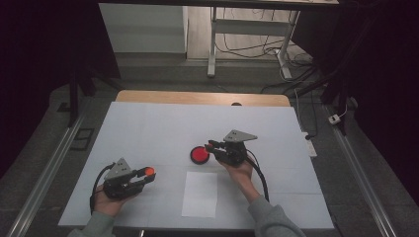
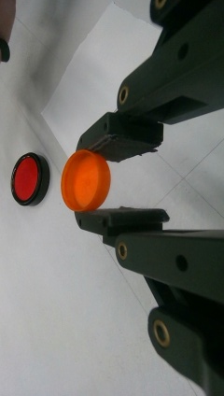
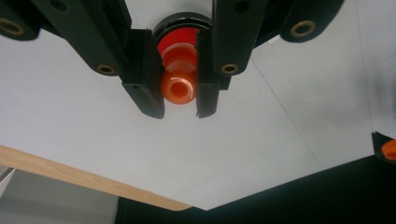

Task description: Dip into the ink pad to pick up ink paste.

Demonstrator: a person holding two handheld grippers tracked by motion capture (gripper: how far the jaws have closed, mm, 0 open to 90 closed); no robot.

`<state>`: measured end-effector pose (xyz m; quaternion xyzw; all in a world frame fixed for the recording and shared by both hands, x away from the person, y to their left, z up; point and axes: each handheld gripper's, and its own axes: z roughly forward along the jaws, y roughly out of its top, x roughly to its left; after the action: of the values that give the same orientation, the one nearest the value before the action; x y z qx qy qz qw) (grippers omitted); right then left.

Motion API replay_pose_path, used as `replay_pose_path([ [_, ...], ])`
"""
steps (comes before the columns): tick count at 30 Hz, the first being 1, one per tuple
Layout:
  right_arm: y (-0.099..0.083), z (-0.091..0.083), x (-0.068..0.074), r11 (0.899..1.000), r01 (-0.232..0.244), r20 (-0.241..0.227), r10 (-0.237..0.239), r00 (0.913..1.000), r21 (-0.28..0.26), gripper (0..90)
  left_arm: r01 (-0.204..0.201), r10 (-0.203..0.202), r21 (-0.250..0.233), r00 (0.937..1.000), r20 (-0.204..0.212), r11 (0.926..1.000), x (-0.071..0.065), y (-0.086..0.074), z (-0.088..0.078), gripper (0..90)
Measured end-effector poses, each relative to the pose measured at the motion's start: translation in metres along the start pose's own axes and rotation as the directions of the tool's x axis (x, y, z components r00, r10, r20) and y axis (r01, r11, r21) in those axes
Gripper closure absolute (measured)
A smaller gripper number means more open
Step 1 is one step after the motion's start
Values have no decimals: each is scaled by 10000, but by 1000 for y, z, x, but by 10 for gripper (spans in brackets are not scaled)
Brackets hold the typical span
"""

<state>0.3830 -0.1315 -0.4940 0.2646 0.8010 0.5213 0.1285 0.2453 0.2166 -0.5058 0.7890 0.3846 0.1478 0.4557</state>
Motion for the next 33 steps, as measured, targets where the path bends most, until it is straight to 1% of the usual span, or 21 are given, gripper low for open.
replay_pose_path([
  [5, 1, 9, 2, 9998, 101, -90, -100, 9999, 160, 731, 3, -3, 32, 10000, 8, 10000, 0, 0, 0, 656],
  [7, 1, 11, 3, 9999, 76, -147, -74, 9999, 133, 731, -5, 4, 33, 10000, 3, 10000, 0, 0, 0, 656],
  [10, 3, 15, 5, 9996, 185, -173, -181, 9997, 205, 731, -11, 11, 45, 10000, 6, 10000, 0, 0, 0, 655],
  [13, 3, 18, 5, 9994, 156, -225, -149, 9996, 308, 731, -12, 12, 54, 10000, 9, 10000, 0, -1, 0, 655],
  [19, 3, 25, 6, 9985, 185, -87, -181, 9998, 508, 731, -31, 31, 35, 10000, 31, 10000, 0, -1, 0, 655],
  [26, 2, 30, 6, 9972, 267, -220, -252, 9994, 704, 731, -12, 12, 86, 10000, 19, 10000, 1, -1, 0, 656],
  [30, 0, 33, 6, 9946, 394, -83, -388, 9992, 959, 731, -5, 5, 95, 10000, 22, 10000, 1, -1, 0, 656],
  [33, -1, 35, 5, 9936, 459, -27, -458, 9989, 1033, 731, -5, 4, 106, 10000, 31, 9999, 1, -1, 1, 655],
])
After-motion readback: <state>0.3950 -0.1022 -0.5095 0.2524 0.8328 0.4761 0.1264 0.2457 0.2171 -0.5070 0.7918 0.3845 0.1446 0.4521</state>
